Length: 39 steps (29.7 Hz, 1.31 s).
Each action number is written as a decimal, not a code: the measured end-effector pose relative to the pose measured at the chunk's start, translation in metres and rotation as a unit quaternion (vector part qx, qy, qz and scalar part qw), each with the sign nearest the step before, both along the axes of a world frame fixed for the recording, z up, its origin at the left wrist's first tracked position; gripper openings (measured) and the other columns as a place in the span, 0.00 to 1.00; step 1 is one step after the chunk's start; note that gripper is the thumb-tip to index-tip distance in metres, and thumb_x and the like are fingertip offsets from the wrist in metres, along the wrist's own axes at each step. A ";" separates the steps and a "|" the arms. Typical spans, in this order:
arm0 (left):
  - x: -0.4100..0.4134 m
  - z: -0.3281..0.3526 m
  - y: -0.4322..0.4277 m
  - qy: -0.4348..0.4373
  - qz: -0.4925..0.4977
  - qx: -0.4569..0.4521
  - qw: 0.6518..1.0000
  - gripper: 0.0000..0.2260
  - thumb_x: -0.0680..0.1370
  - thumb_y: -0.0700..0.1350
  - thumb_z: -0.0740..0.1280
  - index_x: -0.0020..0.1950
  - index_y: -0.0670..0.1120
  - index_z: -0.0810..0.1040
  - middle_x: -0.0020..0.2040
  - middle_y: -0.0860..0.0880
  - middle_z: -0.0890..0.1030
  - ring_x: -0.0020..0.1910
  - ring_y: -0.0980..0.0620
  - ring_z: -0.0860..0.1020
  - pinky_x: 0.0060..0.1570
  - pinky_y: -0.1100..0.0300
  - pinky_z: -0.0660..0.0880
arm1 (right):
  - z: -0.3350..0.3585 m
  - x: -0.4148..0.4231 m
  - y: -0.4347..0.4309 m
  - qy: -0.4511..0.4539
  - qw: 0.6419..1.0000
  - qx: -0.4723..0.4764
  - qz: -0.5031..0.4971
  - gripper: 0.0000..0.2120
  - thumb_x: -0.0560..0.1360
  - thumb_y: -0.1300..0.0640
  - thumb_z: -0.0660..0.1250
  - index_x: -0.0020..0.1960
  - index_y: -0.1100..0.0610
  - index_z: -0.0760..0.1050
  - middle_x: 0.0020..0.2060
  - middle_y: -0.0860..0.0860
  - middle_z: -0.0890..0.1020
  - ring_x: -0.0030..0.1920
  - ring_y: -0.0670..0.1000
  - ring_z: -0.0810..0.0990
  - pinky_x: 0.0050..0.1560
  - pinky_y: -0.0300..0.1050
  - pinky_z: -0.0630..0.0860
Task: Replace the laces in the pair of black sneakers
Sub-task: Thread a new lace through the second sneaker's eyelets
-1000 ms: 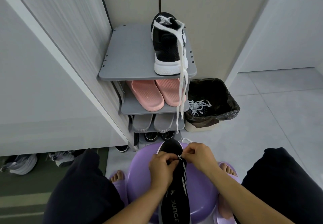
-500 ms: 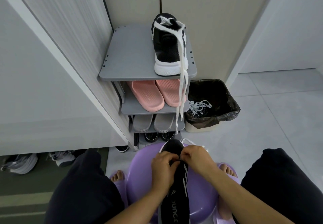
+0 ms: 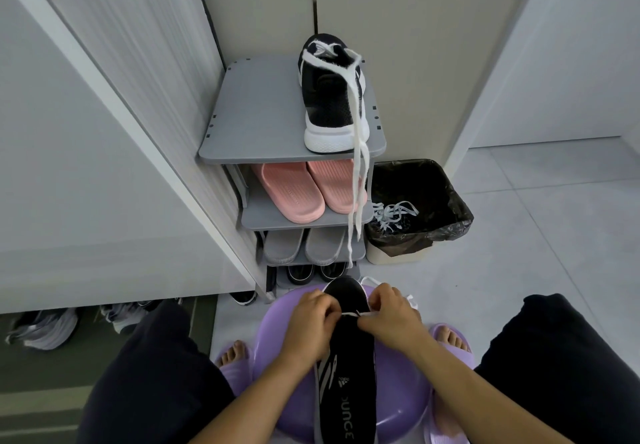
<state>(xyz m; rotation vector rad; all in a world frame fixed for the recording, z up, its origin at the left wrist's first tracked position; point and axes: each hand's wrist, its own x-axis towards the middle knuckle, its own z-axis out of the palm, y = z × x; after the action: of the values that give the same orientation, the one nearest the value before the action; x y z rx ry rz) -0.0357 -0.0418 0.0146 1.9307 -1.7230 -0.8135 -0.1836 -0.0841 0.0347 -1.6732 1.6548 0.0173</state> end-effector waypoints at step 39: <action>0.006 0.009 0.009 0.077 0.138 0.172 0.972 0.14 0.72 0.37 0.67 0.57 0.41 0.78 0.52 0.45 0.81 0.51 0.49 0.79 0.52 0.60 0.75 | -0.011 0.022 0.006 -0.042 0.996 -0.035 0.067 0.08 0.74 0.57 0.64 0.46 0.56 0.81 0.46 0.52 0.84 0.48 0.51 0.80 0.45 0.43 0.73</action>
<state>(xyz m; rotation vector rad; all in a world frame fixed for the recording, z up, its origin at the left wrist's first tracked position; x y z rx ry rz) -0.0298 -0.0327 0.0240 2.1989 -1.2477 -1.1785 -0.1612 -0.0784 0.0232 -1.8095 1.4955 -0.0443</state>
